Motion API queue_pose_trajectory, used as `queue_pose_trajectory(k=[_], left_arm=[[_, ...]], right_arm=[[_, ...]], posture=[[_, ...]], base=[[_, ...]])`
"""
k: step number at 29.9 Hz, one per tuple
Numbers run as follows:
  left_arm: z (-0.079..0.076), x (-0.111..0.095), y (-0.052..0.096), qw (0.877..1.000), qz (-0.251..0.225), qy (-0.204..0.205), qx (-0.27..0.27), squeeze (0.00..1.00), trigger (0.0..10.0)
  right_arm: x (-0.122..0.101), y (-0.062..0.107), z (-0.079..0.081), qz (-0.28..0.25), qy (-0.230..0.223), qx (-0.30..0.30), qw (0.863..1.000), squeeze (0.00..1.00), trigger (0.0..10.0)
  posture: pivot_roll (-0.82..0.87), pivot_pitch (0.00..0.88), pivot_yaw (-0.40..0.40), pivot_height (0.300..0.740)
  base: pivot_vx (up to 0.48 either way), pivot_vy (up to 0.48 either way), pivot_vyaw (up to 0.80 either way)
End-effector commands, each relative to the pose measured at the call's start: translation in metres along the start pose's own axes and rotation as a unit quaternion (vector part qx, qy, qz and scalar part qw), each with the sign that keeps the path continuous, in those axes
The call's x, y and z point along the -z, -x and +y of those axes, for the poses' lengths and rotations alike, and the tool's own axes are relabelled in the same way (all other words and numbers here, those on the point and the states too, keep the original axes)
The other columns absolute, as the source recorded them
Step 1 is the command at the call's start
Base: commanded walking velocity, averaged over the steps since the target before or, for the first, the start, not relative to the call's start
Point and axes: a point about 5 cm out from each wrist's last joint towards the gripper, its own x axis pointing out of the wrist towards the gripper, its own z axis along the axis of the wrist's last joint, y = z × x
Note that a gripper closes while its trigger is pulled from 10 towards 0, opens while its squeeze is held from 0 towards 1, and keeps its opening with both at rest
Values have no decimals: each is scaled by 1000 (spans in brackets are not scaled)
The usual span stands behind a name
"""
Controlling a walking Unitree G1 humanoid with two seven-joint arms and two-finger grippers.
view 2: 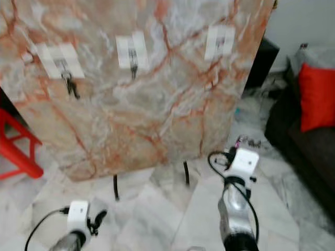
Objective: Hang keys on a hook
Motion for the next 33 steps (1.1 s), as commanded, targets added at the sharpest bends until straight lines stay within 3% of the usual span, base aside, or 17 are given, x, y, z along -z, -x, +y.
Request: queue_pose_trajectory(k=[1,14,33], left_arm=[[-2,7,2,1000,14,1,4,0,10000],[-3,7,2,1000,16,5,5,0,10000],[-4,9,3,1000,19,7,7,0,10000]], right_arm=[[-3,-1,-3,-8,5,2,1000,0,10000],[-7,-1,6,-21,14,-20,999,0,10000],[-5,0,6,-19,20,-18,999,0,10000]], posture=[[81,79,12,740],[84,83,12,740],[83,87,10,740]], base=[[0,0,0],[0,0,0],[52,0,0]])
